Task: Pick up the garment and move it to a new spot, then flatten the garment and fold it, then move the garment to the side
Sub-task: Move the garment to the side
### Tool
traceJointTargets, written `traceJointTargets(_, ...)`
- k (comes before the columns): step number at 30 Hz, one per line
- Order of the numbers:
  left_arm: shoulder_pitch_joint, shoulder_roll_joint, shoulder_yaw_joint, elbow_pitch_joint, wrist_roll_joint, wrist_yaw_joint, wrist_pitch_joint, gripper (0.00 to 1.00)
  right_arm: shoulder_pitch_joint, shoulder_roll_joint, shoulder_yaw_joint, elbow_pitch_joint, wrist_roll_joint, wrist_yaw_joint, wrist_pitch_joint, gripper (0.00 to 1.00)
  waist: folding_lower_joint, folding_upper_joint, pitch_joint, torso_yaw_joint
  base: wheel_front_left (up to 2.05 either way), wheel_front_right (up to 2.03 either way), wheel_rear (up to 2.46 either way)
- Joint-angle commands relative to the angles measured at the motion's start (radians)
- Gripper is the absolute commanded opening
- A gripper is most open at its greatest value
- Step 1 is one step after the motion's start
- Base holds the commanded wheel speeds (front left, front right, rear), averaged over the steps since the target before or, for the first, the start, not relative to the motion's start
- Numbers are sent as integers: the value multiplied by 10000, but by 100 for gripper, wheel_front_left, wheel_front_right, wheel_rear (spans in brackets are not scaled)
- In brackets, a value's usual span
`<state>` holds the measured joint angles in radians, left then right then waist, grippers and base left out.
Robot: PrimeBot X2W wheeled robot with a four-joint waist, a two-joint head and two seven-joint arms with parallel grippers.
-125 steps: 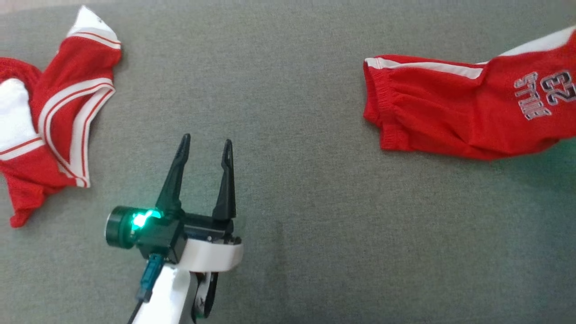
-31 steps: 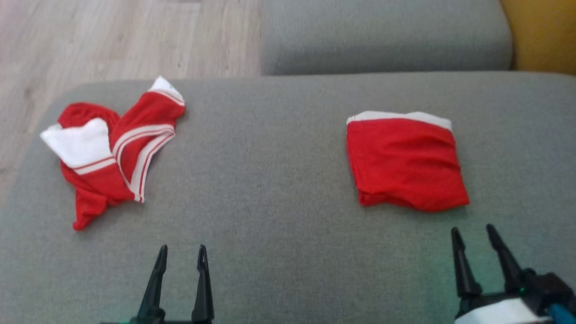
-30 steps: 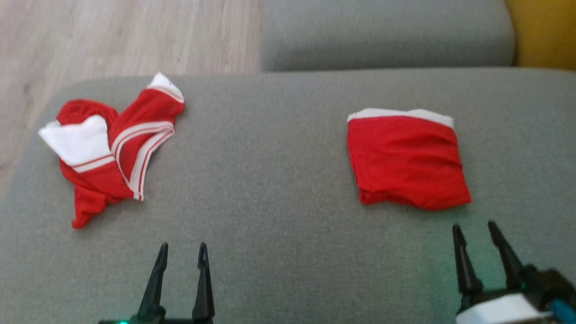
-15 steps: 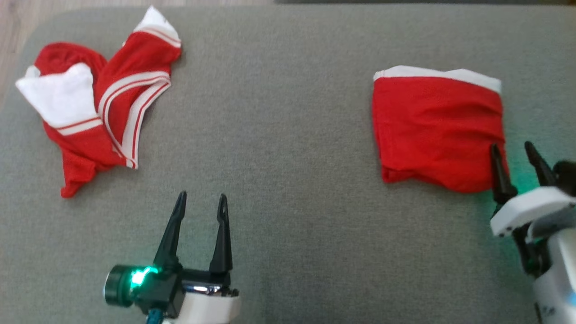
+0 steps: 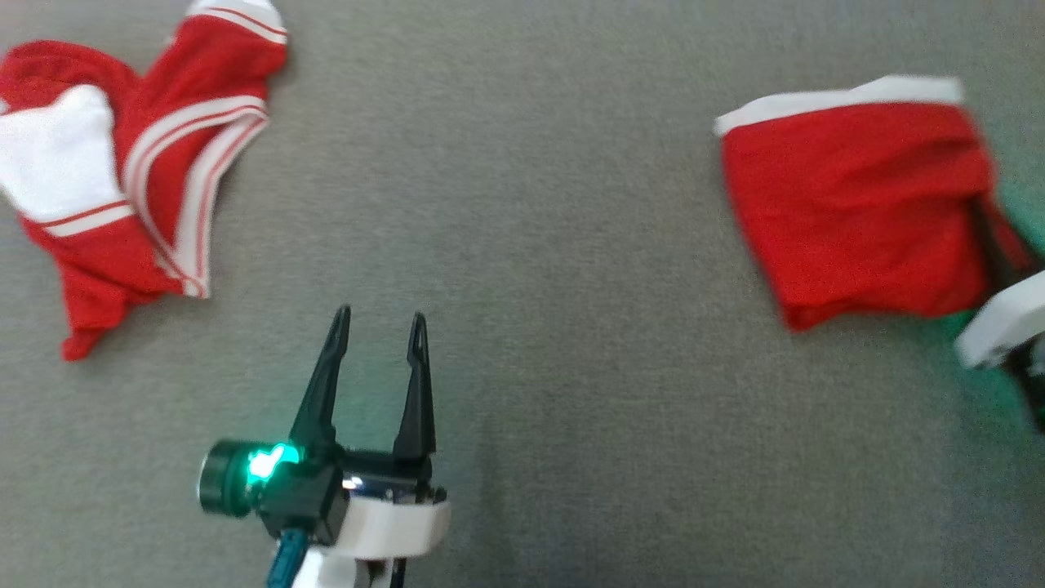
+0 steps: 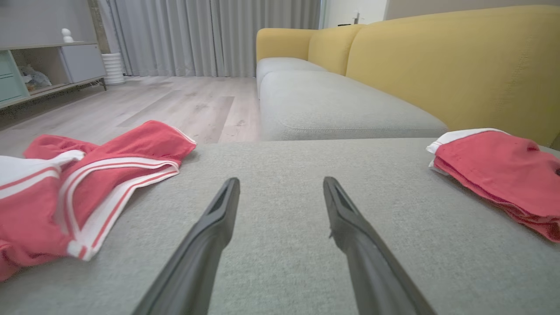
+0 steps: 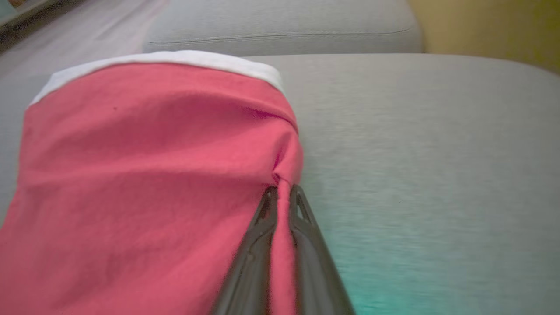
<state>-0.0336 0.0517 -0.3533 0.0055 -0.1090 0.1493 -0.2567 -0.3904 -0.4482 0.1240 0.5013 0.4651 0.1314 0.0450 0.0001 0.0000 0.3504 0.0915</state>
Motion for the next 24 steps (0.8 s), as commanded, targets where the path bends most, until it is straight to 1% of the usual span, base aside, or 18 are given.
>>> traceJointTargets(1, -411, -15, 248, -364, 3, -27, -51, 100, -262, -620, -37, -388, 10, -7, 56, 0, -1, 0, 499, -430, 0, 0, 0)
traceJointTargets(5, -1000, -15, 186, -428, 81, -160, -51, 100, -546, -1677, -531, -648, -154, -7, 378, 0, -1, 0, 1265, -871, 0, 0, 0)
traceJointTargets(9, -1660, -15, 170, -416, 172, -306, -51, 100, -772, -2659, -1174, -774, -21, -7, 639, 0, -1, 0, 2016, -1123, 0, 0, 0)
traceJointTargets(10, -1660, -15, 170, -416, 172, -306, -51, 100, -772, -2659, -1174, -774, -21, -7, 639, 0, -1, 0, 2016, -1123, 0, 0, 0)
traceJointTargets(14, -2213, -15, 107, -386, 206, -421, -51, 100, -777, -3386, -2054, -980, -246, -7, 856, 0, -1, 0, 2637, -1258, 0, 0, 0)
traceJointTargets(16, -2439, -15, 49, -352, 203, -476, -51, 100, -719, -3650, -2521, -1125, -469, -7, 922, 0, -1, 0, 2888, -1277, 0, 0, 0)
traceJointTargets(20, -2813, -15, -75, -291, 153, -502, -51, 100, -557, -3955, -3629, -1464, -1045, -7, 1025, 0, -1, 0, 3266, -1215, 0, 0, 0)
traceJointTargets(22, -2946, -15, -152, -254, 89, -491, -51, 100, -464, -3926, -4203, -1633, -1424, -7, 1149, 0, -1, 0, 3338, -1143, 0, 0, 0)
traceJointTargets(23, -2998, -15, -188, -224, 49, -488, -51, 100, -404, -3856, -4460, -1711, -1601, -7, 1244, 14, -1, 0, 3343, -1098, 0, 0, 0)
traceJointTargets(24, -3043, -15, -216, -194, 2, -484, -51, 100, -353, -3758, -4743, -1769, -1807, -7, 1354, 67, -1, 0, 3322, -1038, 0, 0, 0)
